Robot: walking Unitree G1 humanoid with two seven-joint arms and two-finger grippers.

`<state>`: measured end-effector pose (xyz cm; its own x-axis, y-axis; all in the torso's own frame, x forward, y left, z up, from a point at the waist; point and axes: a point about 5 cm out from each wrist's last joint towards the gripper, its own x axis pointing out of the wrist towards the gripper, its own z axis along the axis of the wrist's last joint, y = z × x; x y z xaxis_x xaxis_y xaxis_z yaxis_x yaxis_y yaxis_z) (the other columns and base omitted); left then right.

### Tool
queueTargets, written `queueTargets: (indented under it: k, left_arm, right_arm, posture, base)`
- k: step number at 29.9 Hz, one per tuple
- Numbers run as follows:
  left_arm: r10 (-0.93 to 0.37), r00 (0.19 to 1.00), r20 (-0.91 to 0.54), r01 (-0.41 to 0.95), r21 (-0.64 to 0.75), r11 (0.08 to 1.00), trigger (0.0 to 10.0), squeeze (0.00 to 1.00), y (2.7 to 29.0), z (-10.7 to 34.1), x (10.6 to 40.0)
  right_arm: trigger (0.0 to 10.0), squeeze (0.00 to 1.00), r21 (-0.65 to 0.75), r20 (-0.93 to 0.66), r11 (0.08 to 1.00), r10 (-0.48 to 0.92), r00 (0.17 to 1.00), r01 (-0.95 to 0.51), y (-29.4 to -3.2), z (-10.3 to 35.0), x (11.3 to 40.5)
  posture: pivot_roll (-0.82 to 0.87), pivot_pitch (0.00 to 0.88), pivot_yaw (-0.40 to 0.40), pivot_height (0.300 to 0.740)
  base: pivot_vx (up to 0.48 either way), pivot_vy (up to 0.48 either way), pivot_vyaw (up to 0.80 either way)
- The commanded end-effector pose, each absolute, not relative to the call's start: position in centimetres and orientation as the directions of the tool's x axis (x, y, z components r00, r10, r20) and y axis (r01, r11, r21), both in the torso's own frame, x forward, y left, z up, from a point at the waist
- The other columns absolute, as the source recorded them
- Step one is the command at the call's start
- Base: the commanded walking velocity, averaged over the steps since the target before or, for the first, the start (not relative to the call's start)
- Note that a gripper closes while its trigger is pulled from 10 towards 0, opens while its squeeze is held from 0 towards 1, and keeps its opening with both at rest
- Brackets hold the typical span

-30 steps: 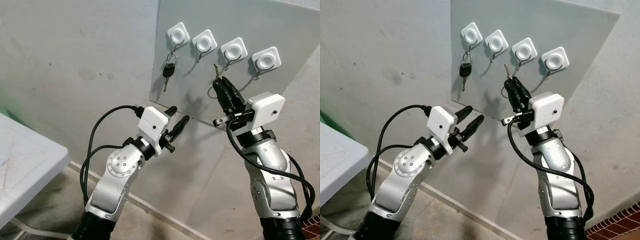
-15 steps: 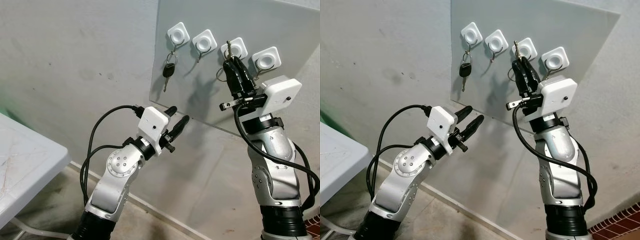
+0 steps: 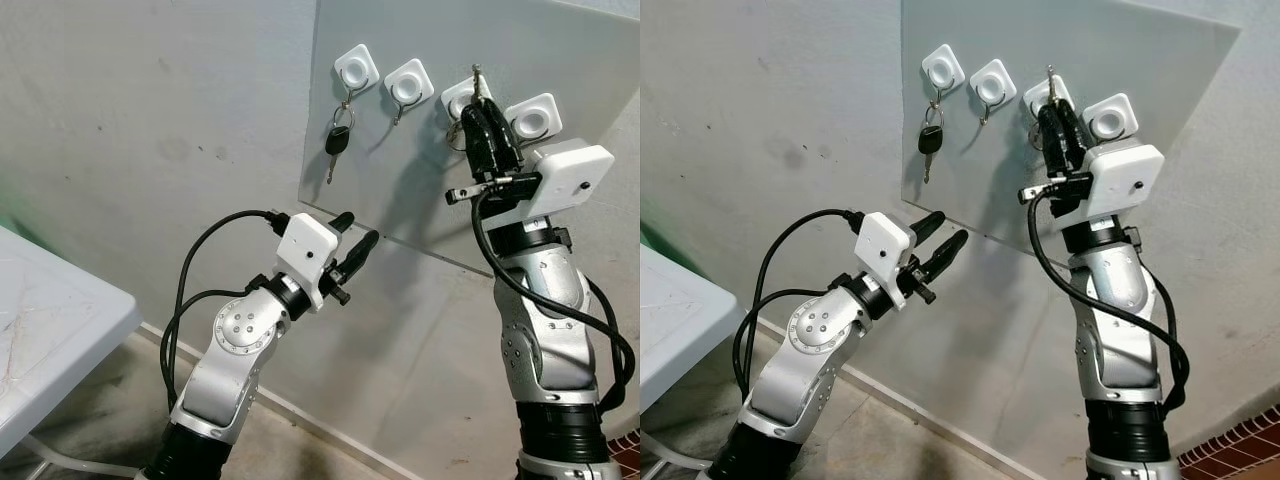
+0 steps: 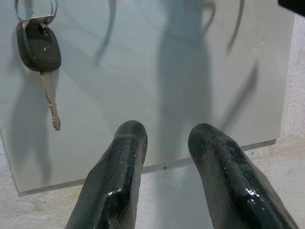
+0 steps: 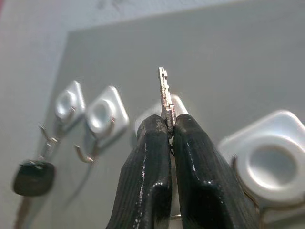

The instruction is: Hang keys on a hook

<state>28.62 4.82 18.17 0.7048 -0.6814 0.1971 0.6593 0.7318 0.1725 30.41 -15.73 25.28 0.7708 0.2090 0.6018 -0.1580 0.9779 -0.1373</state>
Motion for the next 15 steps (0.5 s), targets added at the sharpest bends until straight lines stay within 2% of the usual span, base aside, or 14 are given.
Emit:
queueTargets:
  k: [1,15]
  left_arm:
    - [-0.69,0.689,0.223,0.666,0.183,0.724,10.0,0.0,4.36,18.84,28.38]
    - [-0.688,0.69,0.225,0.665,0.181,0.725,10.0,0.0,4.44,18.9,28.34]
  right_arm:
    - [10.0,0.0,-0.134,0.599,0.984,0.177,0.781,-0.119,-16.17,25.43,30.64]
    - [10.0,0.0,-0.141,0.58,0.989,0.117,0.806,-0.042,-16.74,24.47,30.39]
  posture:
    - [0.12,0.0,-0.094,0.736]
    - [0.13,0.0,-0.091,0.736]
  base:
    - [0.0,0.0,0.0]
    - [0.0,0.0,0.0]
